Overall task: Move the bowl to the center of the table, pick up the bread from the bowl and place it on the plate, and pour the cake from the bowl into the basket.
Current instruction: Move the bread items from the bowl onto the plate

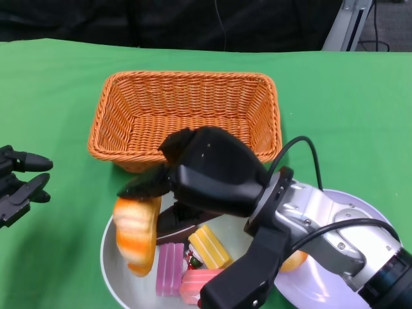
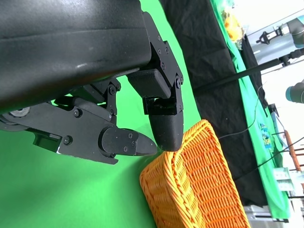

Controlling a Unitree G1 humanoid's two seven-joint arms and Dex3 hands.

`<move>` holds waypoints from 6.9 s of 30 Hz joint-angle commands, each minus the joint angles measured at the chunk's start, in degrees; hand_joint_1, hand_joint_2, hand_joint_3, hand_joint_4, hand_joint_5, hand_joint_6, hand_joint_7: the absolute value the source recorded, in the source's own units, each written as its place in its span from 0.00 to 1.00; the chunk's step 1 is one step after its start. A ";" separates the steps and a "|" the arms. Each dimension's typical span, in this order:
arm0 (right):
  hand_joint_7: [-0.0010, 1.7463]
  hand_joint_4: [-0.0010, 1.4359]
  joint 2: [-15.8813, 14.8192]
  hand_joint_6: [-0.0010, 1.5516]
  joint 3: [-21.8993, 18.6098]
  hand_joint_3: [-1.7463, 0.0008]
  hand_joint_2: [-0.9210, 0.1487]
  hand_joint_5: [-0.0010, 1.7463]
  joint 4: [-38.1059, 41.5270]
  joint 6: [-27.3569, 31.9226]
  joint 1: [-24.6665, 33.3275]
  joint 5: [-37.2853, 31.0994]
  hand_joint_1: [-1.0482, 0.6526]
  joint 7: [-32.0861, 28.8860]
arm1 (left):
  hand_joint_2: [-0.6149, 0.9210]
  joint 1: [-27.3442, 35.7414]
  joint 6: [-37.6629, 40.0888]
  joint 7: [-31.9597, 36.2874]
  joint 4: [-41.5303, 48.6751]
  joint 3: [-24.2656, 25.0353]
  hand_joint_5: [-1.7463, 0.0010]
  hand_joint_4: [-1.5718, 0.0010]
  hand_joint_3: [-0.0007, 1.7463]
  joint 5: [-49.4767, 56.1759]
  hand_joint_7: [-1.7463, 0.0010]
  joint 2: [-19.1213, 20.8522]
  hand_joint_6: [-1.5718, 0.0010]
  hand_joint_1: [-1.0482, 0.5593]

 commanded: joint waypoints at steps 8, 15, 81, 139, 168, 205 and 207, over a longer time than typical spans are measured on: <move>0.34 0.57 -1.49 0.64 -4.62 0.99 0.01 0.99 -8.75 3.57 3.85 4.15 0.40 5.67 | 1.00 -0.17 -0.56 0.05 0.06 0.79 0.32 0.47 0.10 -0.58 0.52 0.73 0.44 0.50; 0.32 0.58 -2.49 0.67 -7.91 1.00 0.03 1.00 -15.38 5.06 7.32 6.48 0.45 7.62 | 1.00 -0.24 -1.26 -0.16 0.16 1.04 0.30 0.46 0.10 -1.07 0.50 0.36 0.45 0.52; 0.64 0.66 -11.18 0.60 -40.67 0.34 0.47 0.91 -45.77 12.50 56.63 14.25 0.60 15.07 | 1.00 -2.01 -0.70 -3.59 2.82 2.70 0.27 0.49 0.13 -3.22 0.50 3.35 0.45 0.56; 0.51 0.56 -11.66 0.56 -22.54 0.98 0.00 1.00 -22.19 33.28 39.59 -6.56 0.47 11.28 | 1.00 -0.36 0.88 -3.92 -1.18 3.47 0.26 0.48 0.13 -4.12 0.50 3.02 0.46 0.57; 0.00 0.31 -6.89 0.20 -15.69 0.96 0.00 0.03 -31.23 49.53 38.91 -28.42 0.36 29.74 | 1.00 -0.61 -1.18 -4.71 0.79 3.42 0.27 0.49 0.12 -3.30 0.50 3.53 0.45 0.55; 0.02 0.35 6.33 0.21 -38.37 0.92 0.00 0.02 -54.95 57.90 33.09 11.55 0.25 52.33 | 1.00 -0.51 -2.10 -4.24 1.80 2.97 0.26 0.49 0.10 -2.30 0.49 3.70 0.45 0.54; 0.03 0.36 7.94 0.24 -41.90 0.93 0.00 0.02 -54.71 55.47 34.15 20.33 0.27 49.56 | 1.00 -0.47 -3.26 -4.11 2.26 2.66 0.27 0.49 0.10 -1.55 0.50 3.86 0.45 0.52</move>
